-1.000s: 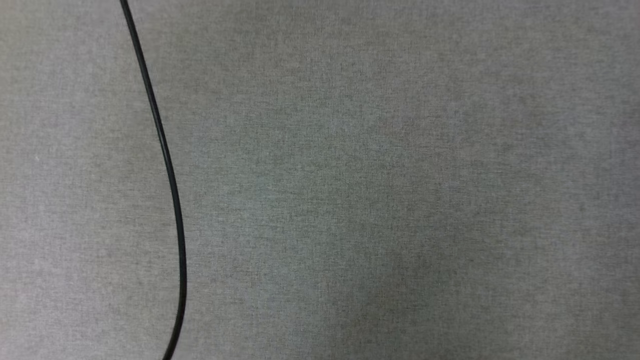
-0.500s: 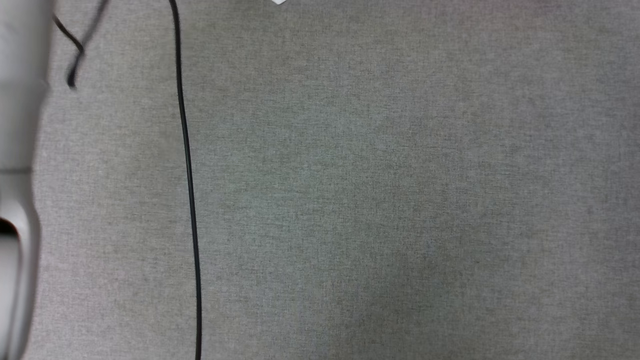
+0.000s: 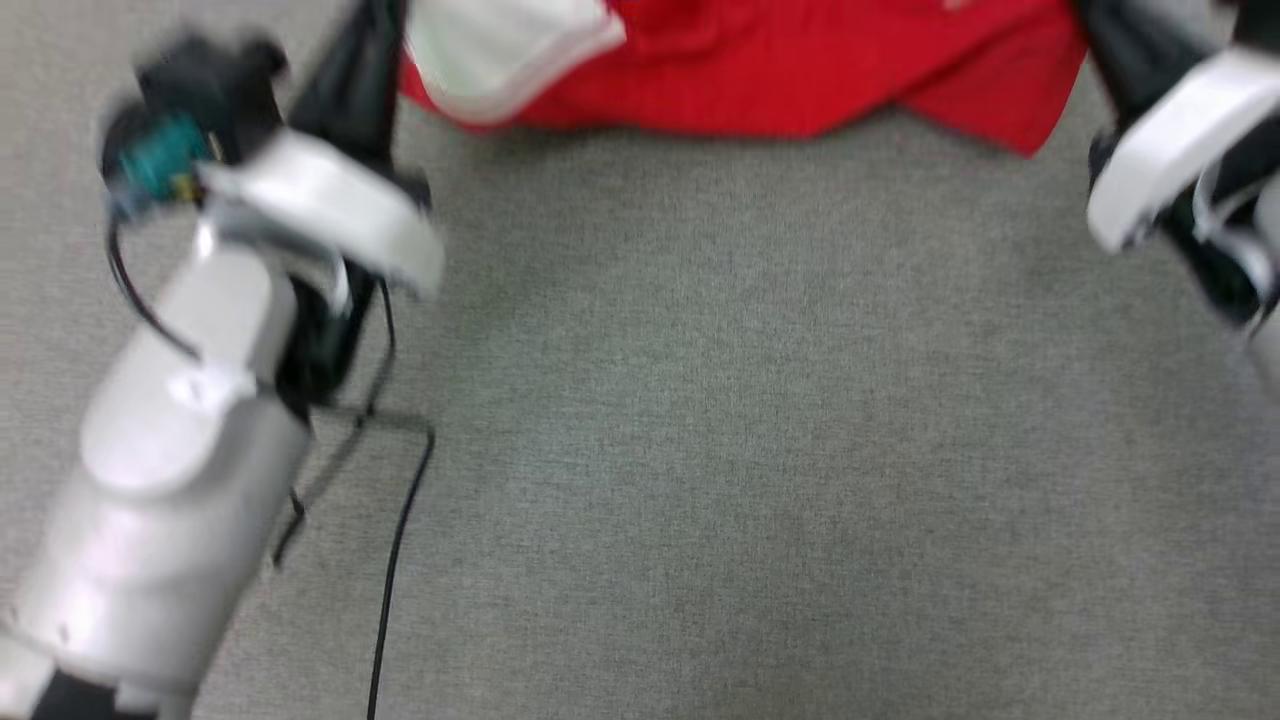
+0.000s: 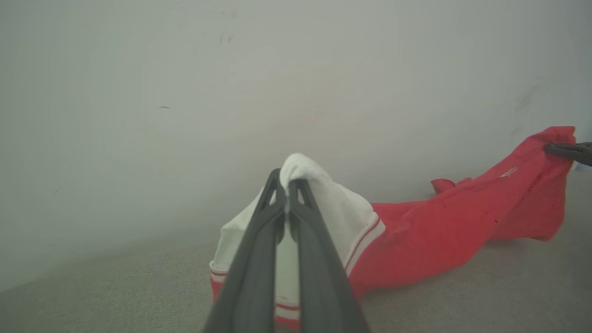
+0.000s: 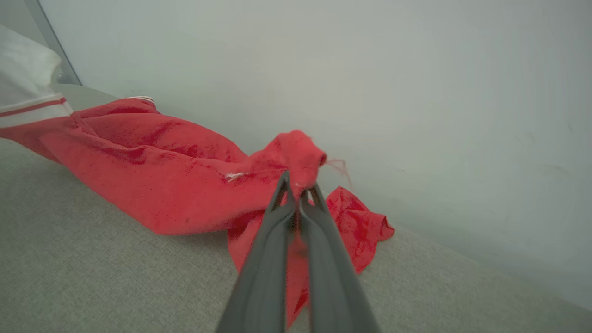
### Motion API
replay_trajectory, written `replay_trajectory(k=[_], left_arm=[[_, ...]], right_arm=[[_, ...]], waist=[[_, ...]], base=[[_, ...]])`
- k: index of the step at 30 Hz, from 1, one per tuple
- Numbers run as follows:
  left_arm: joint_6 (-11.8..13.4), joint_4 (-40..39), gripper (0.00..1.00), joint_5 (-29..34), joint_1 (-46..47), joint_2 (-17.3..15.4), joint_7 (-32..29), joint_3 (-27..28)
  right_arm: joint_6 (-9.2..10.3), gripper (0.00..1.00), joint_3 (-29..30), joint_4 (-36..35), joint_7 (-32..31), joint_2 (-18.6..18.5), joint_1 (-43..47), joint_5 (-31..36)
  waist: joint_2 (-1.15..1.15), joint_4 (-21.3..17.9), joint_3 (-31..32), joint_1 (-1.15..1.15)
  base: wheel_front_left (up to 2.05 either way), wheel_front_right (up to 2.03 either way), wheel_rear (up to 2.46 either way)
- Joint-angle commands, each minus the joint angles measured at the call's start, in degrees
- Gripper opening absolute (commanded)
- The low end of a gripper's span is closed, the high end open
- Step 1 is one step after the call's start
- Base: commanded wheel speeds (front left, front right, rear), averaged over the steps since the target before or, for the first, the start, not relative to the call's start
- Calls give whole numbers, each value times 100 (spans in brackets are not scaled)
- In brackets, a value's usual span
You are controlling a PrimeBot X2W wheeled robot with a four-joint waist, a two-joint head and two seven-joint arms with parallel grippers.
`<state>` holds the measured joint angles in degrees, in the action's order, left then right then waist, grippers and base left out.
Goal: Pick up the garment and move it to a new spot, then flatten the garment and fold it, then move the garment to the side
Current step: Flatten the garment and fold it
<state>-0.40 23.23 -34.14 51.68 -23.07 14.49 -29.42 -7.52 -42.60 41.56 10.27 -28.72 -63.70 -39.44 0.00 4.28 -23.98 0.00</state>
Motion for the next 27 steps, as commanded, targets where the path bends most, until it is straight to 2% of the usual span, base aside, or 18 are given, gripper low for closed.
replay_trajectory(k=[1,9,14,21,23,27], left_arm=[[113,-199,0,-67,-343,-75,1,9],[661,-1234,0,-295,-2348,-432,-206,-85],[977,-1735,0,-471,-3479,-564,-356,-209],[1249,-2089,0,-848,-4606,-541,-376,-230],[1220,-2217,0,-1101,-5009,-497,-372,-208],[1292,-2391,0,-1246,-5638,-663,-447,-276]], right_arm=[[7,0,-45,-98,43,-84,280,-74],[7,0,-272,-601,15,-461,1641,-218],[7,0,-140,-888,-8,-701,2555,-278],[7,0,174,-1200,-53,-897,3691,-291],[7,0,332,-1303,-105,-911,4057,-366],[7,0,662,-1563,-228,-902,4813,-387]], waist=[[0,21,225,0],[0,12,933,0],[0,64,1392,0],[0,75,1850,0],[0,68,1971,0],[0,85,2190,0]], base=[[0,0,0],[0,0,0],[0,0,0],[0,0,0],[0,0,0],[0,0,0]])
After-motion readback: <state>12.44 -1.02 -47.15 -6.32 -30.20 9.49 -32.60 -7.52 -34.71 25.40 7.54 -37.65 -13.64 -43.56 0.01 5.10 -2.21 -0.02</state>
